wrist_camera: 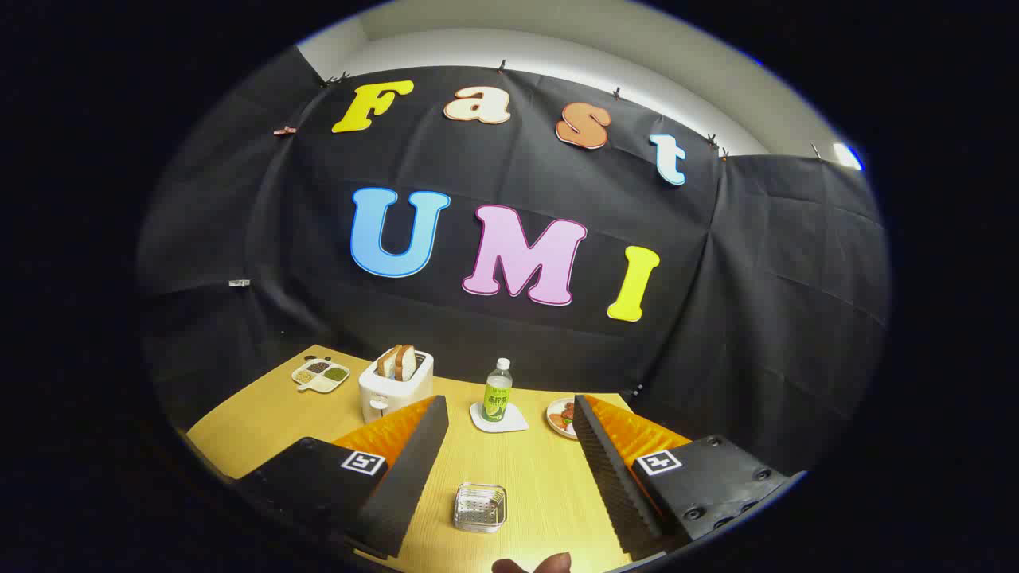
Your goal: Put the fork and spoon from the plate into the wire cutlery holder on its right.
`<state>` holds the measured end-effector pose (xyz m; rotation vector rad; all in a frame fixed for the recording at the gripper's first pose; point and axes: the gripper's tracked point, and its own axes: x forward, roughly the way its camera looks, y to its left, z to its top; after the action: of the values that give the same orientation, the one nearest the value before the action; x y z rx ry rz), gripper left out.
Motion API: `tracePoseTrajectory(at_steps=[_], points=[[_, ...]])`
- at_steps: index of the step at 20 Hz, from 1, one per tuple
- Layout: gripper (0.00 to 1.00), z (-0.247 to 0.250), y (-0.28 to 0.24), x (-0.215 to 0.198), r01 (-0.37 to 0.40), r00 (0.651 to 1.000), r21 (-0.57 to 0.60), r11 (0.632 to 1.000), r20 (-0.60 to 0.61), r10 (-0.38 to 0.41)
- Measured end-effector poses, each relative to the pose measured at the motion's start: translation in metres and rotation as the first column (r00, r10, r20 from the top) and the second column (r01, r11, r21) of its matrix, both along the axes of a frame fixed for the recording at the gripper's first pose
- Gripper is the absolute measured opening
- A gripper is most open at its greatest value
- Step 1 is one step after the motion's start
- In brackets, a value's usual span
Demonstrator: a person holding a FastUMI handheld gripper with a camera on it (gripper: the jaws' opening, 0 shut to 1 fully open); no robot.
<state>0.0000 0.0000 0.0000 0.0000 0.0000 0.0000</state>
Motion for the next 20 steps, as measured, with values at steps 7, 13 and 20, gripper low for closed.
tracePoseTrajectory(at_steps=[7, 13, 20], points=[[0.98, -0.002, 0.0, 0.002, 0.003, 1.0, 0.006, 1.0, -0.007, -0.003], [0.98, -0.003, 0.003, 0.004, -0.002, 1.0, 0.007, 1.0, -0.012, 0.002], [0.98, -0.047, 0.073, 0.005, -0.208, 0.939, 0.156, 0.966, -0.243, 0.242]])
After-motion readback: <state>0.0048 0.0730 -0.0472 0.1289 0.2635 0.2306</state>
